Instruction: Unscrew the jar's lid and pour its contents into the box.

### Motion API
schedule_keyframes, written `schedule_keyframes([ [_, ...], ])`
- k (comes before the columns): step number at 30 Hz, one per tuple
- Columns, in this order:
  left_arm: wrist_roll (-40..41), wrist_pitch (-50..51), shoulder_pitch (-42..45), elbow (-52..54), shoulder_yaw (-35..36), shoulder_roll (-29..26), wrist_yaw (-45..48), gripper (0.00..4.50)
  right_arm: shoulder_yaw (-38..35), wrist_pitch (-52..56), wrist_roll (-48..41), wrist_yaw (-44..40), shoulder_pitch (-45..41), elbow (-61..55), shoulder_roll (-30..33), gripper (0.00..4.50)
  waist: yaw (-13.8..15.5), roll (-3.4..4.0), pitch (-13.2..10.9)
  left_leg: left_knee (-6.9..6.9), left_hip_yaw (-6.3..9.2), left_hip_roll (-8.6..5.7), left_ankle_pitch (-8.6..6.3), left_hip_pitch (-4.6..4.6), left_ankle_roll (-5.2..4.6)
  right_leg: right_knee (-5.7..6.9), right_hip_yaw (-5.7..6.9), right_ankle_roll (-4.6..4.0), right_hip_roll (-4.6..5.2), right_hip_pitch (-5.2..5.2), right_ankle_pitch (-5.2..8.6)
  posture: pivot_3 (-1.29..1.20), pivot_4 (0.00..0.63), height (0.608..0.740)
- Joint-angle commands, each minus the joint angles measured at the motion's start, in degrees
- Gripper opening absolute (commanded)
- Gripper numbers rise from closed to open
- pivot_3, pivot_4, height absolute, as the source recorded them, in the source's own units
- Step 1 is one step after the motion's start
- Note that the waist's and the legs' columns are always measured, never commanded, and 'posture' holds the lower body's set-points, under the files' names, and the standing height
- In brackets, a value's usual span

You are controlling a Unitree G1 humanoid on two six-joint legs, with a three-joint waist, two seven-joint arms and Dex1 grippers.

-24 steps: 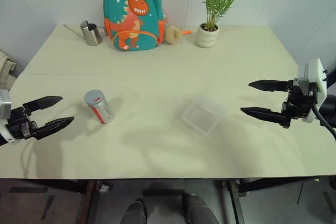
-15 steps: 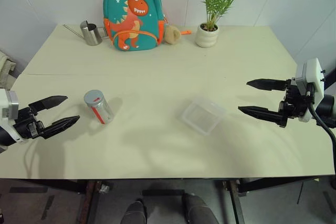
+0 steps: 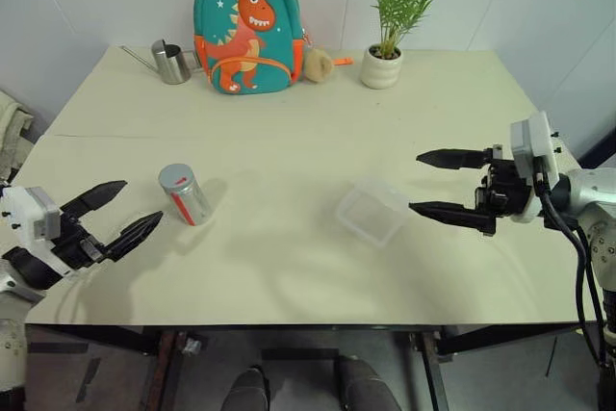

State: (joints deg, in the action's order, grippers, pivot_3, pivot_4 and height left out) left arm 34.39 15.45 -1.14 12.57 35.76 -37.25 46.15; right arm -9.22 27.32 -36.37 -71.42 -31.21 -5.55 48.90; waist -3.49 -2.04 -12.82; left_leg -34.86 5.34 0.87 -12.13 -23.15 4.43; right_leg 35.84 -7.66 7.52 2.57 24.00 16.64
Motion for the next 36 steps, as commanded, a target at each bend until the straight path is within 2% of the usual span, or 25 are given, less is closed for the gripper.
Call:
schedule_keyframes([
  [1, -2.46, -0.45, -2.57, 5.74, -1.52, 2.82, -5.92, 4.45, 1.37, -1.60, 0.66, -0.62, -3.19, 1.11, -1.37, 4.50, -0.14, 0.00, 0.00, -0.05, 0.00, 0.00, -0.01, 0.04, 0.01, -0.02, 0.00, 0.01, -0.01, -0.07, -0.02, 0.00, 0.150, 0.740],
  [9, -6.38, 1.59, -3.99, 12.22, -5.33, 8.64, -18.76, 4.45, 3.80, -3.32, 2.39, -2.19, -5.52, 4.29, -3.03, 4.50, 0.06, -0.01, 0.00, -0.24, 0.01, 0.01, -0.03, 0.14, 0.02, -0.31, -0.04, 0.07, -0.07, -0.35, -0.21, 0.00, 0.150, 0.740],
  [14, -8.60, 1.99, -0.49, 9.88, -7.05, 11.35, -25.59, 4.45, 4.50, -4.09, 3.13, -2.85, -7.11, 6.06, -4.31, 4.50, 0.15, -0.01, 0.00, -0.23, 0.01, 0.00, -0.04, 0.12, 0.02, -0.44, -0.05, 0.15, -0.06, -0.40, -0.27, 0.00, 0.150, 0.740],
  [24, -11.91, 0.11, 2.41, 7.09, -15.56, 14.55, -26.66, 4.45, 3.61, -4.03, 2.97, -2.42, -5.94, 4.44, -4.35, 4.50, 0.18, -0.02, 0.00, -0.24, 0.00, 0.00, -0.08, 0.11, 0.03, -0.46, -0.06, 0.18, -0.08, -0.40, -0.28, 0.00, 0.150, 0.740],
  [36, -14.98, -2.26, 6.22, -0.04, -16.57, 15.91, -29.12, 4.45, 2.52, -3.21, 2.97, -0.87, -4.84, 2.81, -3.43, 4.50, 0.21, -0.01, 0.01, -0.23, 0.00, -0.01, -0.08, 0.09, 0.03, -0.48, -0.07, 0.19, -0.08, -0.39, -0.29, 0.00, 0.150, 0.740],
])
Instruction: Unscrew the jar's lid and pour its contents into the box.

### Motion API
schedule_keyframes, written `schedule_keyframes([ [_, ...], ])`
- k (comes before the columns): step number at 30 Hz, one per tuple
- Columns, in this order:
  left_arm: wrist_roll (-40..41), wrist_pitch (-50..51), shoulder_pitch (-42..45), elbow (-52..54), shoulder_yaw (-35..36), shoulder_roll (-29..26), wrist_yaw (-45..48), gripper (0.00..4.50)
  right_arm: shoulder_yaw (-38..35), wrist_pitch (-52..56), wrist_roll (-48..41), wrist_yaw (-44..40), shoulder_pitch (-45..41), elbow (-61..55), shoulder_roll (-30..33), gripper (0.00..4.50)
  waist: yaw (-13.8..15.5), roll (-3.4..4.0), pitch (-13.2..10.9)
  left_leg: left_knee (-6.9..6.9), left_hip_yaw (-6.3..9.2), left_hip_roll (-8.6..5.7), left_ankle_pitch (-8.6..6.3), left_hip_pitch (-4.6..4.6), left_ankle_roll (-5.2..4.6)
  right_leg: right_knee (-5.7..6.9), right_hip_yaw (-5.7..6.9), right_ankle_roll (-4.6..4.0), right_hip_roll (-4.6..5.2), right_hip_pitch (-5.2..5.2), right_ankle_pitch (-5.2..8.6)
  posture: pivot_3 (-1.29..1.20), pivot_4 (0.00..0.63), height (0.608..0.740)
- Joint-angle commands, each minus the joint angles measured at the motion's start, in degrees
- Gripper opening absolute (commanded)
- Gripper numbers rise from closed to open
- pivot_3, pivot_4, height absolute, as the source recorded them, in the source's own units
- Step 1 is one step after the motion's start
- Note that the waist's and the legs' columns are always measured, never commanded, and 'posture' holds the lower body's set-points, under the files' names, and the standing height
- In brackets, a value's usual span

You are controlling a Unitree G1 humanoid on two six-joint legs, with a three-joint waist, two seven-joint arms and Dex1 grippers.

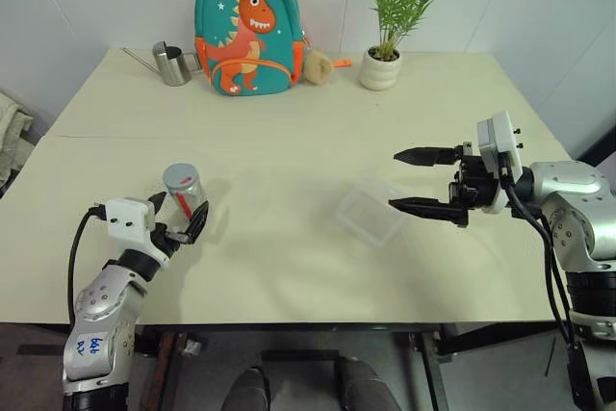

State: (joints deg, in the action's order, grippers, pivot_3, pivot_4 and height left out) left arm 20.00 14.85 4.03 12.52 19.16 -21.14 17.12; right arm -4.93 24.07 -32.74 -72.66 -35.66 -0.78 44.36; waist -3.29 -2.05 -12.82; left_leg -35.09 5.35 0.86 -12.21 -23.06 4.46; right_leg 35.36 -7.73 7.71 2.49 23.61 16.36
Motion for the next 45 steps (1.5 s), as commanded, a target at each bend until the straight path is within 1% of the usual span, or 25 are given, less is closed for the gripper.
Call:
schedule_keyframes([
  [1, -0.83, -2.05, 1.44, -0.74, -0.05, -0.22, -0.04, 4.45, -1.73, 0.04, -0.57, 0.37, -0.36, -1.97, 1.22, 4.50, 0.03, 0.00, 0.00, 0.00, 0.00, 0.00, 0.00, 0.00, 0.00, 0.00, 0.00, 0.00, 0.00, 0.00, 0.00, 0.00, 0.150, 0.740],
  [12, -2.17, -6.39, 6.89, -7.97, -1.49, -0.46, 2.04, 4.45, -1.35, -0.03, -0.09, 1.28, -0.86, -1.85, 1.16, 4.50, 0.09, 0.00, 0.00, 0.03, 0.00, -0.01, -0.01, -0.02, 0.00, -0.06, 0.00, 0.07, 0.01, 0.00, -0.04, 0.00, 0.150, 0.740],
  [21, -1.98, -5.83, 7.24, -7.73, -2.63, -0.44, 3.32, 4.45, -1.59, 0.05, -0.04, 1.93, -0.43, -2.29, 1.44, 4.50, 0.05, 0.00, 0.00, 0.02, 0.00, -0.01, -0.01, -0.02, 0.01, -0.06, 0.00, 0.12, 0.01, 0.00, -0.06, 0.00, 0.150, 0.740],
  [24, -2.27, -6.97, 7.46, -7.87, -2.84, -0.23, 3.65, 3.85, -1.63, 0.15, -0.10, 2.18, -0.31, -2.48, 1.45, 4.50, 0.07, 0.00, 0.00, 0.02, 0.00, -0.01, -0.01, -0.02, 0.01, -0.06, 0.00, 0.11, 0.01, 0.00, -0.06, 0.00, 0.150, 0.740],
  [30, -2.15, -8.07, 7.89, -7.91, -2.76, -0.24, 3.46, 2.03, -1.75, 0.28, -0.21, 2.65, -0.19, -2.93, 1.27, 4.50, 0.06, 0.00, 0.00, 0.03, 0.00, -0.01, -0.01, -0.02, 0.01, -0.06, 0.00, 0.11, 0.01, 0.00, -0.06, 0.00, 0.150, 0.740],
  [31, -2.13, -8.25, 7.96, -7.99, -2.72, -0.37, 3.52, 1.94, -1.77, 0.34, -0.25, 2.81, -0.20, -3.09, 1.20, 4.50, 0.05, 0.00, 0.00, 0.02, 0.00, -0.01, -0.01, -0.02, 0.01, -0.07, 0.00, 0.11, 0.01, 0.00, -0.06, 0.00, 0.150, 0.740],
  [33, -2.06, -8.88, 7.92, -7.96, -2.68, -0.55, 3.94, 1.94, -1.93, 0.38, -0.34, 3.48, -0.03, -3.77, 0.94, 4.50, 0.06, 0.00, 0.00, 0.03, 0.00, -0.01, -0.01, -0.02, 0.01, -0.07, 0.00, 0.10, 0.01, 0.00, -0.05, 0.00, 0.150, 0.740],
  [36, -0.47, -10.52, 8.97, -8.52, -2.33, -1.29, 6.84, 1.94, -1.99, 1.27, -0.26, 7.60, -0.17, -6.15, -0.68, 4.50, 0.07, 0.00, 0.00, 0.03, 0.00, -0.01, -0.01, -0.03, 0.01, -0.07, 0.00, 0.07, 0.01, 0.01, -0.03, 0.00, 0.150, 0.740],
  [40, 3.25, -9.97, 11.50, -9.12, -3.24, -3.36, 14.40, 1.94, -1.39, 4.94, -0.78, 16.40, 0.89, -12.48, -4.18, 4.50, 0.02, 0.00, 0.00, 0.03, 0.00, 0.00, -0.01, -0.03, 0.01, -0.07, 0.00, 0.05, -0.01, 0.02, -0.03, 0.00, 0.150, 0.740],
  [44, 9.06, -4.84, 15.80, -9.23, -5.67, -5.86, 23.53, 1.94, -1.09, 9.56, -1.31, 27.41, 2.13, -20.24, -9.50, 4.50, 0.10, 0.00, 0.00, 0.07, 0.01, 0.00, -0.02, -0.09, 0.01, -0.15, 0.00, 0.04, 0.00, 0.04, -0.03, 0.00, 0.150, 0.740],
  [45, 10.07, -3.40, 17.32, -9.81, -6.95, -6.58, 26.50, 1.94, -1.11, 11.19, -1.26, 31.41, 2.39, -22.36, -11.47, 4.50, 0.10, 0.00, 0.00, 0.08, 0.02, 0.00, -0.02, -0.12, 0.01, -0.16, 0.00, 0.05, 0.00, 0.05, -0.03, 0.00, 0.150, 0.740],
])
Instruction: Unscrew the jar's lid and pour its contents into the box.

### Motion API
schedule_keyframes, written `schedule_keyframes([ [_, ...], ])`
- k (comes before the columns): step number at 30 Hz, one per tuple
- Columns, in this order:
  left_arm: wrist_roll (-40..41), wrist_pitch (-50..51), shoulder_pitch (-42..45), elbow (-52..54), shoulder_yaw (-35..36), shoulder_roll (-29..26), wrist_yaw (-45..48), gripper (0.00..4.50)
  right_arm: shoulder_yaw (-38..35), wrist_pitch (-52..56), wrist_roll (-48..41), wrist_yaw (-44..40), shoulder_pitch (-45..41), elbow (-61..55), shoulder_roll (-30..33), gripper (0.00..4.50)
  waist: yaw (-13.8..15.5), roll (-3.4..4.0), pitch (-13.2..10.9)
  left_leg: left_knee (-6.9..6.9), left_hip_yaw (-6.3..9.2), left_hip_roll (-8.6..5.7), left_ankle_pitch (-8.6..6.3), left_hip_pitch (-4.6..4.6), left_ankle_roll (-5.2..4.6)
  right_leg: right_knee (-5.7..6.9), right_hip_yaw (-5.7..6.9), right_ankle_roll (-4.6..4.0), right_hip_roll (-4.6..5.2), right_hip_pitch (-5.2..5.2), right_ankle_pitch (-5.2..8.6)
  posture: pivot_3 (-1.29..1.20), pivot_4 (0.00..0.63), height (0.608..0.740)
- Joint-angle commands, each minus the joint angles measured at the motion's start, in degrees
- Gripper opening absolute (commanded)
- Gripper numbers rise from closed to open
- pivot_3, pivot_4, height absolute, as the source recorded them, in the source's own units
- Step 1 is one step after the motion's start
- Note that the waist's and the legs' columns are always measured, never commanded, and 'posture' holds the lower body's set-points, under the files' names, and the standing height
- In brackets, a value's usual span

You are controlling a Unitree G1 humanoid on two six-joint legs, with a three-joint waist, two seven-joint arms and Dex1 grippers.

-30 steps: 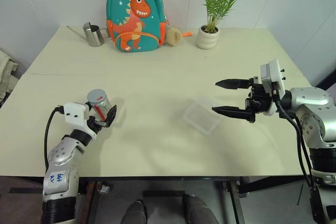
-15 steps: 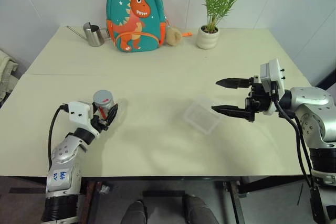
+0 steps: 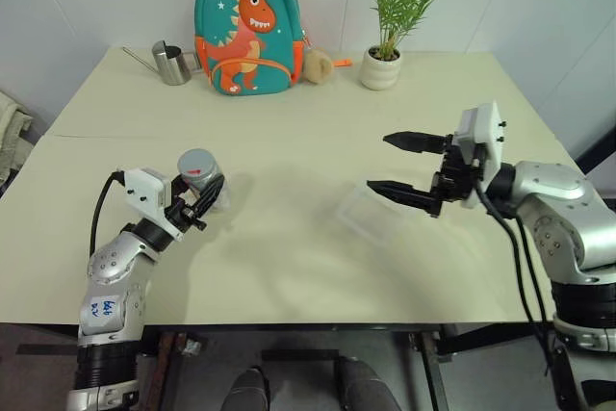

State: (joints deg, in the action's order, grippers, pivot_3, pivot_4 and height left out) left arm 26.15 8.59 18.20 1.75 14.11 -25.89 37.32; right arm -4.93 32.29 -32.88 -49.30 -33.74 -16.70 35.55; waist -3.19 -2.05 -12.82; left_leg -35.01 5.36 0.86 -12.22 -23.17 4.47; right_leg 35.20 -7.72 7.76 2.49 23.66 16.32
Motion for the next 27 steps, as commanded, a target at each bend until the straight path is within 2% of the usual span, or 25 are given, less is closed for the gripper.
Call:
schedule_keyframes([
  [1, 4.58, 3.82, 4.02, 0.69, -2.67, -2.34, 8.32, 1.94, -1.16, 4.33, -1.13, 10.88, 0.71, -8.12, -3.98, 4.50, 0.00, 0.00, 0.00, 0.01, 0.00, 0.00, 0.00, 0.00, 0.00, 0.00, 0.00, 0.00, 0.00, 0.00, 0.00, 0.00, 0.150, 0.740],
  [3, 4.57, 7.22, 8.15, -1.68, -6.27, -3.81, 13.20, 1.94, -0.83, 7.32, -1.07, 18.27, 1.65, -12.99, -8.00, 4.50, 0.01, 0.00, 0.00, 0.02, 0.02, 0.00, 0.00, -0.02, 0.00, -0.01, 0.02, 0.00, 0.00, 0.01, 0.00, 0.00, 0.150, 0.740],
  [9, 3.38, 11.52, 17.96, -8.17, -12.25, -4.42, 21.65, 1.94, 2.67, 15.28, -0.52, 31.45, 0.72, -20.86, -14.74, 4.50, -0.13, 0.00, 0.00, 0.12, 0.05, 0.01, -0.01, -0.04, -0.02, -0.13, 0.05, 0.01, 0.01, 0.02, -0.01, 0.00, 0.150, 0.740],
  [18, -0.62, 6.77, 25.53, -15.63, -16.44, -2.26, 28.26, 1.94, 10.18, 22.81, 1.32, 42.10, -3.59, -23.24, -22.99, 4.50, -0.05, 0.01, 0.00, 0.54, 0.11, 0.05, -0.01, -0.03, -0.03, 0.00, 0.12, 0.26, 0.00, 0.25, -0.13, 0.00, 0.150, 0.740],
  [21, -1.75, 5.09, 26.52, -17.20, -16.71, -1.60, 29.20, 1.94, 11.59, 23.75, 2.30, 43.45, -4.61, -22.48, -24.26, 4.50, 0.04, 0.01, 0.00, 0.63, 0.16, 0.03, -0.01, -0.07, -0.02, 0.14, 0.19, 0.55, 0.03, 0.33, -0.28, 0.00, 0.150, 0.740],
  [27, -3.22, 1.51, 27.05, -18.12, -16.47, -0.57, 29.25, 1.94, 14.10, 23.69, 4.71, 44.61, -4.18, -21.75, -25.49, 4.50, -0.05, 0.01, 0.00, 0.88, 0.16, 0.04, -0.01, -0.22, -0.02, 0.37, 0.22, 0.53, 0.03, 0.74, -0.21, 0.00, 0.150, 0.740],
])
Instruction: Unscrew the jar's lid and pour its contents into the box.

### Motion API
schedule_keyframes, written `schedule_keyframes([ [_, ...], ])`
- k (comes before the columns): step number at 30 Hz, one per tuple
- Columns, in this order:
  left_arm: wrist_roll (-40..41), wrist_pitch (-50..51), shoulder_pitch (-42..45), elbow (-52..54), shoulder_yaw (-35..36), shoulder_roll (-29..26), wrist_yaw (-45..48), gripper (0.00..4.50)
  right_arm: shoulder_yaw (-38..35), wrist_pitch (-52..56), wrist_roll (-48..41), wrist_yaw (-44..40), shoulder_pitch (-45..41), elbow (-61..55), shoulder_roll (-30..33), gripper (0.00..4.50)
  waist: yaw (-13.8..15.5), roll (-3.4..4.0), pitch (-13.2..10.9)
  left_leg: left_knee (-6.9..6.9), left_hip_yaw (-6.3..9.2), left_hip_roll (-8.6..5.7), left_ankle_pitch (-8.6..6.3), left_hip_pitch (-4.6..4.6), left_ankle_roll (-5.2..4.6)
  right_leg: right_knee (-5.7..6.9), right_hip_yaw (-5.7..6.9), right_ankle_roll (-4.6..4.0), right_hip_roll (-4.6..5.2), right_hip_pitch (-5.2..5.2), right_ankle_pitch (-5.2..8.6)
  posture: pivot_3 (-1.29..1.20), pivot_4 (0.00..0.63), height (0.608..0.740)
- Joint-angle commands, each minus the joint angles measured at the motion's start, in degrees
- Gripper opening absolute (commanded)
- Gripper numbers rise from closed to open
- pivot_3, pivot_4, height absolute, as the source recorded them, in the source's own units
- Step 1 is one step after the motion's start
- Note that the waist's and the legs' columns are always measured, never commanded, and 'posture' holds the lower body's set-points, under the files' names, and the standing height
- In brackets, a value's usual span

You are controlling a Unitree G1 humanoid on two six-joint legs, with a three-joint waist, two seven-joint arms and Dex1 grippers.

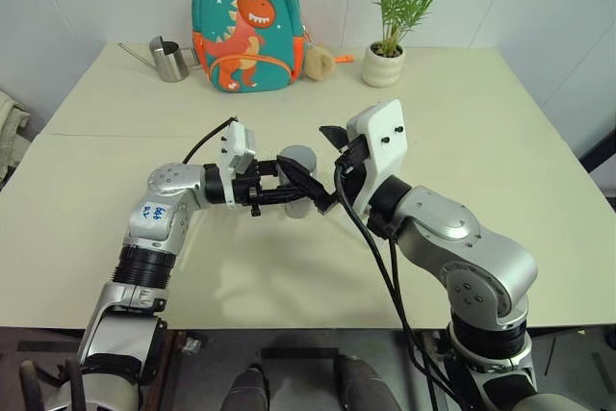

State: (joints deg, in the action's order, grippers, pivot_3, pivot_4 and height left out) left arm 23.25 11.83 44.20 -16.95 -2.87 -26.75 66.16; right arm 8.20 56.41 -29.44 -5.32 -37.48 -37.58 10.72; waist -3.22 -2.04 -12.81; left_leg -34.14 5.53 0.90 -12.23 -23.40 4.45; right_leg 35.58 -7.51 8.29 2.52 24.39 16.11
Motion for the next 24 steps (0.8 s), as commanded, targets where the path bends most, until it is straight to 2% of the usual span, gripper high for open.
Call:
schedule_keyframes([
  [1, -0.34, -1.80, 1.05, 0.60, 0.58, 0.35, 0.52, 1.94, 1.18, -0.48, 1.55, 0.58, -0.24, -0.85, -0.70, 4.50, -0.03, 0.00, 0.00, 0.00, 0.00, 0.00, 0.00, -0.04, 0.00, 0.08, 0.00, -0.01, 0.00, 0.09, 0.02, 0.00, 0.150, 0.740],
  [7, -0.24, -1.18, 0.91, 1.26, 0.81, 0.34, 0.76, 1.94, 2.98, -1.36, 4.25, -0.62, 0.90, 0.31, 0.89, 4.50, -0.07, 0.00, 0.00, -0.02, 0.00, 0.00, 0.01, -0.01, 0.00, 0.26, 0.01, -0.04, -0.01, 0.13, 0.08, 0.00, 0.150, 0.740],
  [19, -0.43, -1.67, 0.64, 1.12, 1.01, 0.47, 0.35, 1.94, 3.10, -3.40, 7.12, -1.81, 1.87, 1.33, -0.67, 4.50, -0.09, 0.00, 0.00, -0.02, 0.01, -0.01, 0.03, -0.01, 0.00, 0.28, 0.01, -0.04, -0.02, 0.13, 0.08, 0.00, 0.150, 0.740],
  [22, -0.38, -1.65, 0.69, 1.18, 1.03, 0.52, 0.30, 1.94, 2.76, -3.82, 7.00, -2.34, 1.92, 1.12, -1.04, 3.89, -0.11, 0.00, 0.00, -0.02, 0.01, 0.00, 0.03, -0.01, 0.00, 0.29, 0.01, -0.04, -0.02, 0.13, 0.08, 0.00, 0.150, 0.740],
  [24, -0.45, -1.75, 0.72, 1.15, 1.02, 0.61, 0.17, 1.94, 2.91, -3.75, 6.96, -2.98, 2.07, 1.12, -0.88, 3.25, -0.11, 0.00, 0.00, -0.02, 0.01, 0.00, 0.03, -0.01, 0.00, 0.28, 0.01, -0.04, -0.02, 0.13, 0.08, 0.00, 0.150, 0.740],
])
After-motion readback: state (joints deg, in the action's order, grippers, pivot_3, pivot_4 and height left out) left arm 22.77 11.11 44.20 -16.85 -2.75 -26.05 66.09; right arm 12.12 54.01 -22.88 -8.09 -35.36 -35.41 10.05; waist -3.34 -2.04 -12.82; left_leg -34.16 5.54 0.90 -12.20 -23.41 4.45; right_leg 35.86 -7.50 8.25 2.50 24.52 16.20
